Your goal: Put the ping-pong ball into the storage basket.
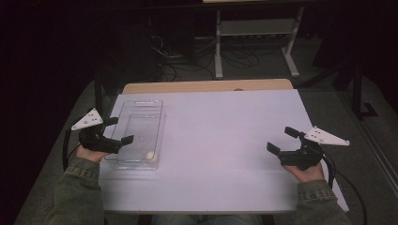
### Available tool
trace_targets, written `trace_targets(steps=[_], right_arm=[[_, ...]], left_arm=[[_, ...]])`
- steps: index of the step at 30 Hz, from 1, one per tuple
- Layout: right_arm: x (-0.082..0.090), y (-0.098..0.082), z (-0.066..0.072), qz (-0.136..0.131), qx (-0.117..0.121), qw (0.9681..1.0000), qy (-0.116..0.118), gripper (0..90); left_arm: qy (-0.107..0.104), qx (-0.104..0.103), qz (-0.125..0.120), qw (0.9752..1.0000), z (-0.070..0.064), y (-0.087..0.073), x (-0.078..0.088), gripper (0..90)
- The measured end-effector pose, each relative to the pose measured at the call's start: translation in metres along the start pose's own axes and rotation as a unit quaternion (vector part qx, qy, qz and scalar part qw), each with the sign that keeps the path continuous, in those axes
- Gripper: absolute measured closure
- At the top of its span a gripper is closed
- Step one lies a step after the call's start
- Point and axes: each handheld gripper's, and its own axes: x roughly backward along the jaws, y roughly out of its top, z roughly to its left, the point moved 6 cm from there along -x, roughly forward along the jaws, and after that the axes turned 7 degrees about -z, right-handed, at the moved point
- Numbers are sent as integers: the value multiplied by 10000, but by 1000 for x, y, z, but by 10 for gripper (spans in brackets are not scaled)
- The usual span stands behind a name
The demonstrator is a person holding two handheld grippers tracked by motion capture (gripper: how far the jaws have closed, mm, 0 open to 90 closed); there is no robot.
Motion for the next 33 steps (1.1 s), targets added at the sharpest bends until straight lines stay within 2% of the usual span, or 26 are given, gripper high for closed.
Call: trace_targets(steps=[9, 14, 16, 20, 24, 30, 33], right_arm=[[0, 0, 1, 1, 1, 10000, -4, 0], [0, 0, 1, 3, 2, 10000, -3, 0], [0, 0, 1, 0, 1, 10000, -3, 0], [1, 0, 1, -7, -5, 10000, 5, 0], [1, 1, 1, -20, 4, 10000, 14, 0], [1, 1, 2, -18, 5, 10000, 28, 0], [0, 0, 2, -14, 6, 10000, 41, 0]], left_arm=[[295, 75, -387, 9988, -2, -10, 13, 0], [415, 301, -769, 9957, 0, -14, 22, 0], [459, 332, -818, 9950, -1, -14, 23, 0], [407, 418, -1001, 9933, -4, -18, 25, 0], [242, 428, -1143, 9922, -12, -22, 25, 0], [222, 430, -1258, 9909, -16, -25, 26, 0], [205, 376, -1254, 9912, -19, -28, 28, 0]])
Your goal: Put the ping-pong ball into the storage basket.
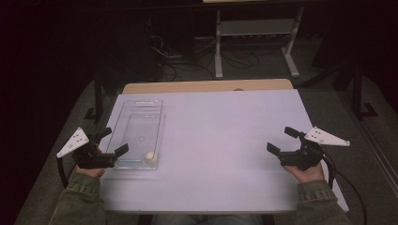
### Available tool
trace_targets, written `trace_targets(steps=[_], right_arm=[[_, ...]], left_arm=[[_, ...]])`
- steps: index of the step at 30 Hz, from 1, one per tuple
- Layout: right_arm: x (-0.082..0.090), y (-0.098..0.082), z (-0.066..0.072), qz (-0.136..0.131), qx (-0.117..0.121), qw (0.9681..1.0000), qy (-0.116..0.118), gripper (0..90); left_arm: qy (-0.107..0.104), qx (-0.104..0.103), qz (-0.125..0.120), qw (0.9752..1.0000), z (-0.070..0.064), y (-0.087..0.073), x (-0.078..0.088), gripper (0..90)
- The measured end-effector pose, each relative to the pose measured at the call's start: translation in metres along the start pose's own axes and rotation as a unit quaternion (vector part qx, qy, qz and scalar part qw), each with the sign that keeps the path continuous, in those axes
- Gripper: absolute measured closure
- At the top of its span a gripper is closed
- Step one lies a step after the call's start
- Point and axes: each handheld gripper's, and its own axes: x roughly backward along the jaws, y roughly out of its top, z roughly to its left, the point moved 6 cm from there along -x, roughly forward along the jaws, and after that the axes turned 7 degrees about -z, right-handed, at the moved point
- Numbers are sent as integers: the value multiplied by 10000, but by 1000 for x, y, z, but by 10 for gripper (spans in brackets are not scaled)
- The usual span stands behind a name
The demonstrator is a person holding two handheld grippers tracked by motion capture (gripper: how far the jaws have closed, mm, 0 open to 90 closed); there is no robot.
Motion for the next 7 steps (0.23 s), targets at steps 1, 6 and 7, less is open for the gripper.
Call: trace_targets(steps=[1, 6, 7], right_arm=[[0, 0, 0, -4, -7, 10000, 5, 0], [0, -1, 1, 8, 22, 10000, 12, 0], [0, -1, 1, 7, 20, 10000, 17, 0]], left_arm=[[-21, -1, -7, 10000, -1, -1, 1, 0], [-11, -31, -37, 10000, -5, -1, 1, 0], [3, -40, -39, 10000, -5, 0, 2, 0]])
